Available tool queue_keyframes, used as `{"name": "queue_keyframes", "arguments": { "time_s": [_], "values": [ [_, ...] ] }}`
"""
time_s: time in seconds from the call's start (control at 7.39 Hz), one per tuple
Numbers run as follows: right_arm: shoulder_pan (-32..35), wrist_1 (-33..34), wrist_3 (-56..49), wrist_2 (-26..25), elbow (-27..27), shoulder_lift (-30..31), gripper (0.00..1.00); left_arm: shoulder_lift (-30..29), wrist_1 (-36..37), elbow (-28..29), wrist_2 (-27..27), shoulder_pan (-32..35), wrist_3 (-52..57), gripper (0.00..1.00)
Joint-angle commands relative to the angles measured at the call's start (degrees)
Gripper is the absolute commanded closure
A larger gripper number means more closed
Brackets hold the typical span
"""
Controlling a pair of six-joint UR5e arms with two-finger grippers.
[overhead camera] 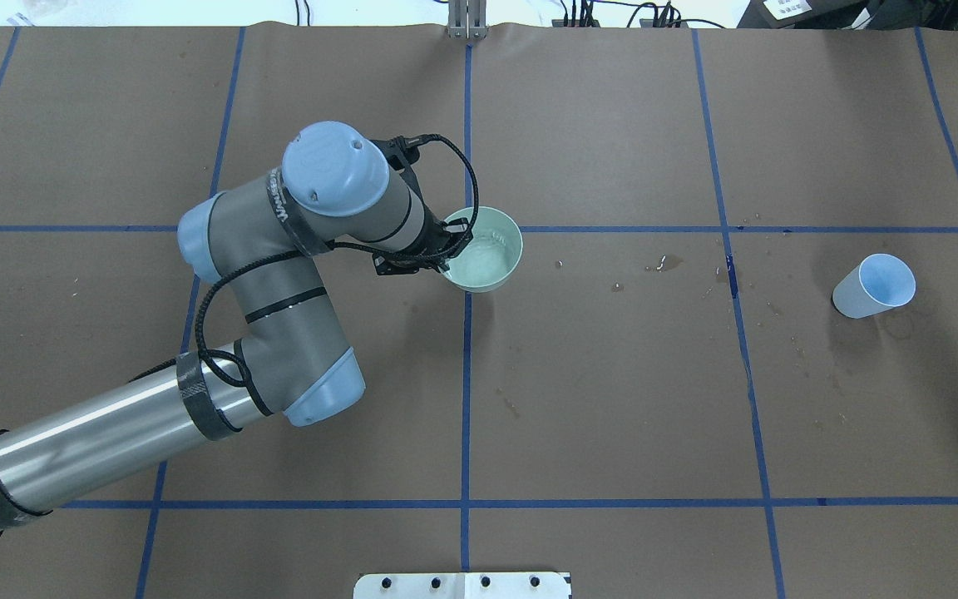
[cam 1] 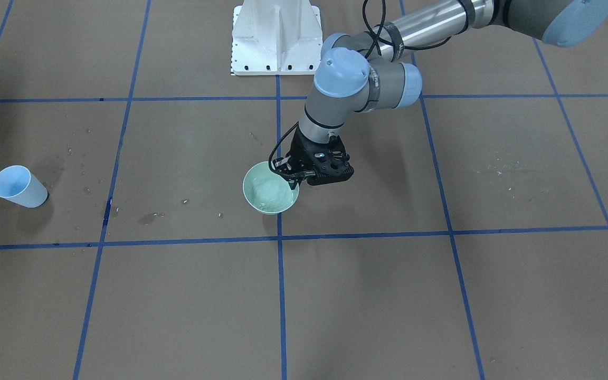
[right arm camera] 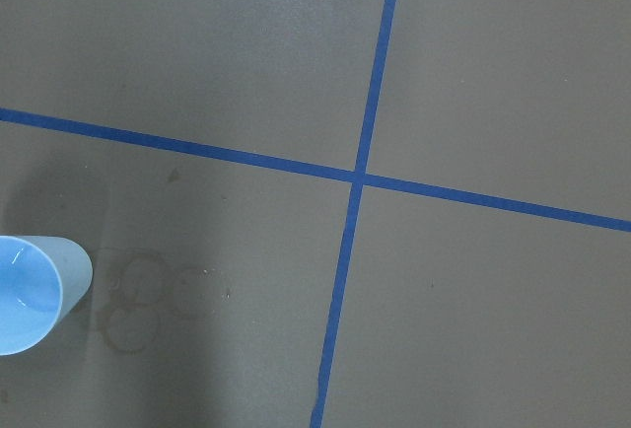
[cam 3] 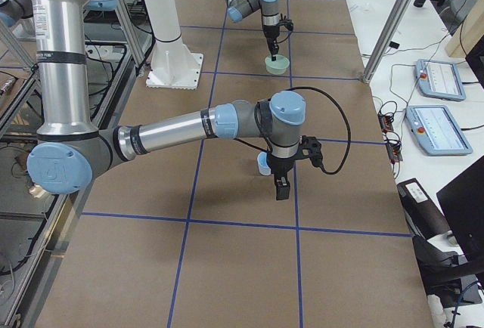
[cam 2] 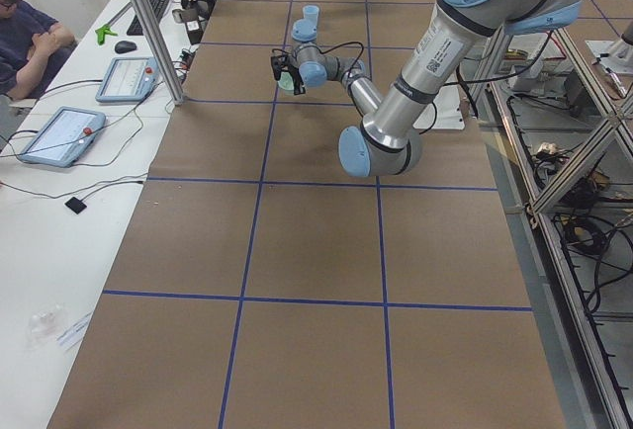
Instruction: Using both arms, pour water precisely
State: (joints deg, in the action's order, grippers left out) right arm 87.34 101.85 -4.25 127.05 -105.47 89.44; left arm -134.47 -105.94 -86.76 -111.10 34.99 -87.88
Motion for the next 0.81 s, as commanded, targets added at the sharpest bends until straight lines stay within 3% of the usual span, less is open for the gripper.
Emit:
{"name": "queue_keyframes", "arguments": {
  "time_s": [0.0, 0.14, 0.41, 0.68],
  "values": [
    [0.1, 0.0, 0.1, 0.4, -0.1, 0.4, 0.01, 2.8, 9.8, -7.9, -3.5, 4.9, 0.6, 1.0],
    [0.1, 0.0, 0.1, 0.5, -0.1, 0.4, 0.01, 7.5, 9.8, -11.3, -3.8, 6.5, 3.7, 1.0],
    [0.1, 0.0, 0.2, 0.7, -0.6, 0.4, 0.01, 23.7, 8.3, -21.0, -4.7, 12.0, 13.9, 1.0],
    [0.1, -0.1, 0.2, 1.2, -0.7, 0.3, 0.01, 34.5, 0.9, -20.9, -6.8, 18.9, 22.5, 1.0]
  ]
}}
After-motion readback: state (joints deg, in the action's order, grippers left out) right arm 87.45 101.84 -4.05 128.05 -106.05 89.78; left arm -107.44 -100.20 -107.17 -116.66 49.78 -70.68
